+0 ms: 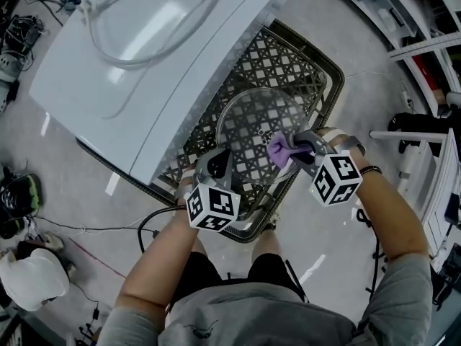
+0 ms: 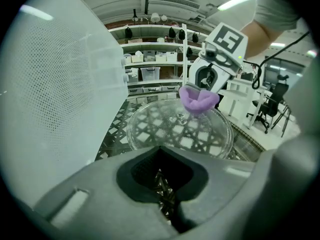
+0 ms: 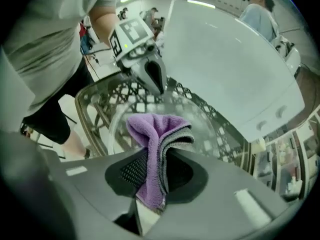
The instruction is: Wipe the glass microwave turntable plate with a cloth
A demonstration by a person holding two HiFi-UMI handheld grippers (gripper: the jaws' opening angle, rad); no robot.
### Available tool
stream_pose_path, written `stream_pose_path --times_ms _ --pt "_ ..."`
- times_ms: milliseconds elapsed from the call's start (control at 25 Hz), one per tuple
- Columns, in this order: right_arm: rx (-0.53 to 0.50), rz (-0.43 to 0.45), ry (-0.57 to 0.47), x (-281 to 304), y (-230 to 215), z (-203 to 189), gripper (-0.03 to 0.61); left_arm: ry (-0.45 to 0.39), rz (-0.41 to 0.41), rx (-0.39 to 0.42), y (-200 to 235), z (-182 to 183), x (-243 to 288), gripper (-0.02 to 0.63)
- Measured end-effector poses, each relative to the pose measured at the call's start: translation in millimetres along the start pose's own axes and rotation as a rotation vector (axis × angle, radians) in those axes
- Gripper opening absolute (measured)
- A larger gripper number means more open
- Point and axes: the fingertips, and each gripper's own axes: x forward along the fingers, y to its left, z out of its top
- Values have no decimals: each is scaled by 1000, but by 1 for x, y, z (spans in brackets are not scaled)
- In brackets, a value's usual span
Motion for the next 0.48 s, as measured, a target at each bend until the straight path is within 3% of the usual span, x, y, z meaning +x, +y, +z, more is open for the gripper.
stream_pose_path --times_ms 200,480 --pt "-133 102 -200 26 50 98 94 1 -19 -21 0 2 1 0" --pt "-170 119 -204 45 52 119 94 3 -28 -25 2 1 0 0"
